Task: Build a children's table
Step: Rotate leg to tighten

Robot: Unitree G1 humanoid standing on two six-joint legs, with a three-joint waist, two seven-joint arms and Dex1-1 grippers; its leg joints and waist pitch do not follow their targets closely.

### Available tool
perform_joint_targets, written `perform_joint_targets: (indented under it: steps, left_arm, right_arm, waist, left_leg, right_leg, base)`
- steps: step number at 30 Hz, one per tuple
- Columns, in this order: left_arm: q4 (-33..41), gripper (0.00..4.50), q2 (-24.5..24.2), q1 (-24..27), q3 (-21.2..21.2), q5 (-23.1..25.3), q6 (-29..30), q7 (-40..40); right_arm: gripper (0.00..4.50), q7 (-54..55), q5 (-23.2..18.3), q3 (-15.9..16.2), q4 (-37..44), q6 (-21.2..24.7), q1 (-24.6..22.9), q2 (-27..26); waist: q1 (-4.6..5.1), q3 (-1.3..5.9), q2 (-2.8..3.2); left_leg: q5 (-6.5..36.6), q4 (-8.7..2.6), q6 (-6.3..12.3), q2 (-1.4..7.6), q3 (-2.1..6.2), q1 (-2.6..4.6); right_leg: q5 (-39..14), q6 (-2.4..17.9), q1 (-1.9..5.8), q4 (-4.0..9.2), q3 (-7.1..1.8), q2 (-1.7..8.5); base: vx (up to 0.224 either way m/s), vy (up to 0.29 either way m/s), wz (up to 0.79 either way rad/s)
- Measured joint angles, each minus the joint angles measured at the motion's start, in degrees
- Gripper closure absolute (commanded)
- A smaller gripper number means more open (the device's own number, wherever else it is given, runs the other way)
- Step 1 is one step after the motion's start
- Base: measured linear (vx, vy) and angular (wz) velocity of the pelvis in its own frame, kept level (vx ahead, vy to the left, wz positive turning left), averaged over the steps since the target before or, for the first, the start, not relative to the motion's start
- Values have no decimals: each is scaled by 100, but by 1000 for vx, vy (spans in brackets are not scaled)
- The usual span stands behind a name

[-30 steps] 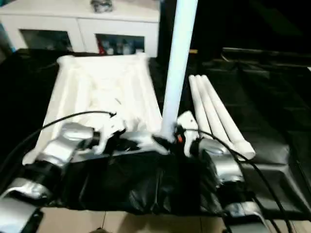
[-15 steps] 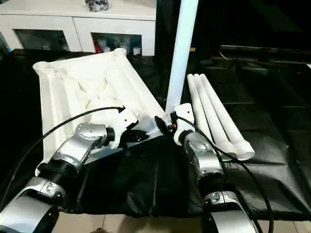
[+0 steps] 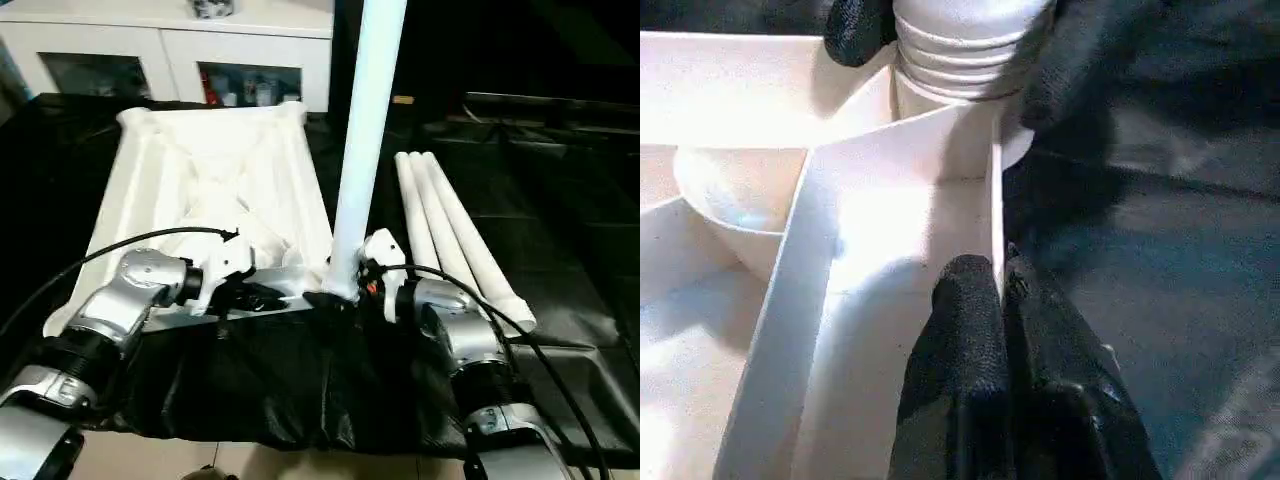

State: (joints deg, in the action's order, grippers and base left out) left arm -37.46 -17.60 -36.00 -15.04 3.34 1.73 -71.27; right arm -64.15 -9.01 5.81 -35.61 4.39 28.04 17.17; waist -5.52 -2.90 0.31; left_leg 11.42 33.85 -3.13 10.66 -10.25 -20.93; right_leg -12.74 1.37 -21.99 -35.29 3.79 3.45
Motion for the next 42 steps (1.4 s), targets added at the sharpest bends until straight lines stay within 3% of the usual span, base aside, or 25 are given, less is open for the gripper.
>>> perform_joint_targets:
  steps: [2, 10, 17, 22, 28, 29, 32, 37, 42]
  left_arm:
    - [-31, 450, -21, -1, -3, -15, -56, -94]
    - [-220, 450, -165, -59, -69, -112, -291, -520]
    - [-254, 450, -157, -62, -35, -82, -239, -335]
    - [-478, 450, 229, -234, 121, 147, 191, 806]
    - [-383, 450, 719, -247, 225, 221, 741, 1739]
    - [-367, 450, 746, -247, 228, 225, 764, 1781]
    - [-330, 450, 818, -246, 215, 285, 755, 1835]
    - [-316, 450, 800, -245, 169, 307, 658, 1761]
    - [-115, 450, 543, -98, 96, 260, 338, 1265]
  right_arm:
    - [83, -145, -4, 54, 75, 40, -26, 69]
    - [151, -561, -24, 199, 347, 292, -110, 217]
    - [174, -185, -31, 85, 387, 414, -164, 46]
    - [176, 1984, 149, -456, -85, 254, -14, -734]
    - [176, 3796, 494, -616, -508, 38, 302, -1205]
    - [141, 3883, 506, -616, -533, -13, 310, -1221]
    - [105, 4076, 546, -655, -609, -201, 309, -1271]
    - [71, 3964, 565, -669, -636, -329, 302, -1277]
    - [31, 2802, 446, -510, -583, -511, 211, -920]
  waist:
    - [-17, 0, 0]
    - [-72, 1, 1]
    - [-79, 1, 2]
    - [64, 0, 9]
    - [81, 0, 14]
    - [70, 0, 15]
    - [59, 2, 19]
    - [63, 3, 31]
    - [55, -10, 52]
  left_leg:
    - [0, 4, 0, 7, -6, -2]
    - [-1, 5, -2, 14, -12, -2]
    - [5, 8, -37, 18, -13, 12]
    - [-7, -1, -64, 16, -15, 66]
    - [-18, -33, -81, 15, -14, 82]
    - [-18, -38, -82, 15, -14, 81]
    - [-18, -39, -82, 15, -14, 76]
    - [-17, -36, -79, 14, -15, 65]
    - [-17, -46, -78, 18, -14, 46]
  right_leg:
    - [0, 0, 0, 0, 3, 0]
    - [0, 0, 1, -2, 8, 0]
    - [1, 2, 6, -16, 7, 0]
    - [18, 29, 29, -33, 0, 0]
    - [22, 32, 26, -32, 2, -2]
    - [21, 32, 25, -31, 2, -2]
    - [18, 27, 24, -22, 2, -4]
    - [19, 28, 25, -2, 2, -4]
    - [17, 26, 8, 3, 8, -6]
  base:
    - [0, 0, 0]
    - [0, 0, 0]
    - [0, 0, 0]
    - [0, 0, 0]
    - [0, 0, 0]
    - [0, 0, 0]
    - [0, 0, 0]
    - [0, 0, 0]
    - [0, 0, 0]
